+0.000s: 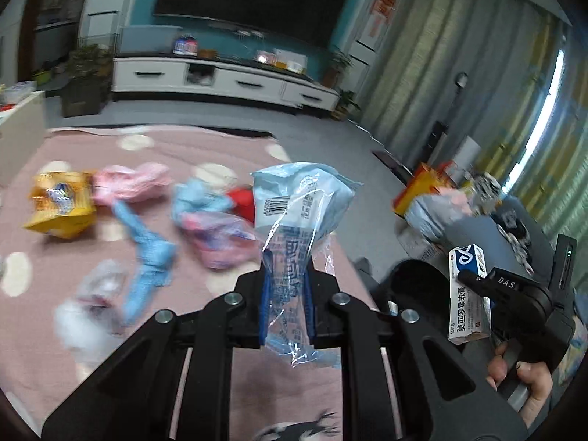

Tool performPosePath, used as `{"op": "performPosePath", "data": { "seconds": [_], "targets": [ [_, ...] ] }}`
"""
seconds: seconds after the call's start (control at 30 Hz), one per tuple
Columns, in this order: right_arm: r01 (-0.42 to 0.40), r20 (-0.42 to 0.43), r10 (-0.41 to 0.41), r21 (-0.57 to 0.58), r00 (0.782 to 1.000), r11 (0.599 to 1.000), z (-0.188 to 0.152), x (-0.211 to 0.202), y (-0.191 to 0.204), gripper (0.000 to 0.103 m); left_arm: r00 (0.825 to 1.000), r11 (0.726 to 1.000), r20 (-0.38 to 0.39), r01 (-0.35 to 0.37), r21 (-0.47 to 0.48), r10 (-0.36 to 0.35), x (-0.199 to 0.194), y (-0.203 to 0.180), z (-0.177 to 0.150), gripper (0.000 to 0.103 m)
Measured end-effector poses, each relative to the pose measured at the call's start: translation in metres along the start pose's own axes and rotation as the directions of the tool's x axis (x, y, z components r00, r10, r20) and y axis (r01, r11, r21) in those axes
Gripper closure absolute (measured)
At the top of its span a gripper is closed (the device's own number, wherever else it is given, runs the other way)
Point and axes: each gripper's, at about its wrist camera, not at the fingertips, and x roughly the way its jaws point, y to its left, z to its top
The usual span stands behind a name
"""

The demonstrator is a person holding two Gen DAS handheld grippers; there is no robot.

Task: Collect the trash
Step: 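Carry the ointment box and plastic bag to the bin and open both tools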

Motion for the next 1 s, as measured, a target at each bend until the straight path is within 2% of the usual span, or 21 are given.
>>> {"op": "performPosePath", "data": {
  "seconds": [0.1,0.13,0.23,0.33,0.43,0.6,0.77,0.83,0.9,0.97,1.0],
  "targets": [
    [0.062,0.003,-0.063,0.078,0.998,0.995,0.009,0.002,-0.033,0.081,0.998,0.998,-0.056,0.029,0.05,-0.026,0.029,-0.032,-0.007,0.087],
    [0.093,-0.003,-0.094,0.119,0.996,0.989,0.012,0.003,-0.047,0.081,0.995,0.997,-0.08,0.064,0.051,-0.06,0.04,-0.041,-0.009,0.087],
    [0.118,-0.013,-0.118,0.183,0.993,0.976,0.014,0.005,-0.069,0.081,0.977,0.989,-0.163,0.143,0.03,-0.137,0.07,-0.064,-0.017,0.087],
    [0.114,-0.031,-0.11,0.224,0.993,0.968,0.017,0.011,-0.084,0.081,0.966,0.981,-0.205,0.177,0.075,-0.159,0.088,-0.093,-0.028,0.087],
    [0.113,-0.051,-0.104,0.256,0.993,0.96,0.018,0.017,-0.094,0.081,0.947,0.969,-0.261,0.223,0.105,-0.189,0.108,-0.12,-0.036,0.087],
    [0.105,-0.067,-0.089,0.295,0.994,0.95,0.018,0.018,-0.108,0.081,0.921,0.951,-0.325,0.274,0.141,-0.217,0.13,-0.151,-0.05,0.087],
    [0.095,-0.077,-0.072,0.356,0.994,0.93,0.016,0.018,-0.122,0.081,0.902,0.936,-0.353,0.318,0.151,-0.249,0.141,-0.168,-0.059,0.086],
    [0.087,-0.084,-0.061,0.362,0.995,0.928,0.016,0.019,-0.125,0.08,0.896,0.931,-0.359,0.333,0.151,-0.262,0.144,-0.173,-0.064,0.078],
    [0.097,-0.092,-0.069,0.347,0.993,0.933,0.016,0.02,-0.123,0.078,0.897,0.929,-0.358,0.333,0.159,-0.26,0.145,-0.176,-0.067,0.063],
    [0.107,-0.095,-0.079,0.341,0.992,0.934,0.017,0.021,-0.123,0.06,0.901,0.931,-0.346,0.332,0.155,-0.263,0.144,-0.174,-0.068,0.052],
    [0.098,-0.082,-0.074,0.35,0.994,0.932,0.017,0.019,-0.123,0.052,0.902,0.932,-0.341,0.33,0.148,-0.265,0.143,-0.172,-0.067,0.04]
  ]
}}
